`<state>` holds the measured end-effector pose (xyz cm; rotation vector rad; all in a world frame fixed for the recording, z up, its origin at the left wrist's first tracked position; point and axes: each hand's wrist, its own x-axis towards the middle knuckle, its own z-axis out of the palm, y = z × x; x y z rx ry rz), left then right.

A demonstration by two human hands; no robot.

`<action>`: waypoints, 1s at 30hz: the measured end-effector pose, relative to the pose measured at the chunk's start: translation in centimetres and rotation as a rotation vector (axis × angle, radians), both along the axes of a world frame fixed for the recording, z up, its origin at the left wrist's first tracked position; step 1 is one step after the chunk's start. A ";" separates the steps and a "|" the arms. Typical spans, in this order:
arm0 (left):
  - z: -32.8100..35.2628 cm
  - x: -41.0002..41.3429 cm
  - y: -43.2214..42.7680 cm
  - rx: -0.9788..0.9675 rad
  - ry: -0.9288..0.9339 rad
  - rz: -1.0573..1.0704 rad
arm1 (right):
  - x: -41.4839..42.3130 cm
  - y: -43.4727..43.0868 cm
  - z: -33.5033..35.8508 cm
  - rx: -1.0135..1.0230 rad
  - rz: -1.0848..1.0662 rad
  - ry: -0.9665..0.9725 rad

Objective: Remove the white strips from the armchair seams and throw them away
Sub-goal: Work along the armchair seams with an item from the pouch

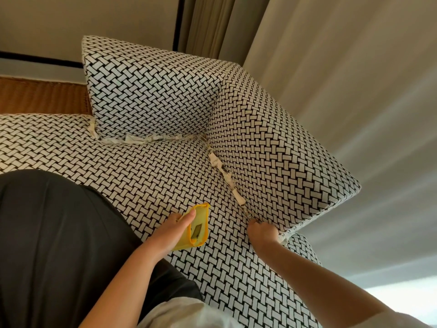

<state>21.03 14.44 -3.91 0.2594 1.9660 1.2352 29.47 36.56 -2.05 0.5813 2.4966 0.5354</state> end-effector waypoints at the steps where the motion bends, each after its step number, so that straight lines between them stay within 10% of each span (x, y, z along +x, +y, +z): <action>1: -0.2 0.0 0.0 -0.005 0.010 -0.004 | 0.0 0.0 0.0 0.001 0.001 0.002; 13: -0.4 -0.2 0.1 -0.026 0.006 -0.012 | -0.6 -0.9 2.8 -0.012 0.078 0.103; 20: -0.4 -0.4 0.1 0.052 -0.064 0.008 | -2.4 -6.4 5.8 -0.887 -0.142 0.581; 30: -0.5 -0.3 0.0 0.054 -0.043 0.006 | -1.5 -9.3 4.1 -1.113 -0.223 0.862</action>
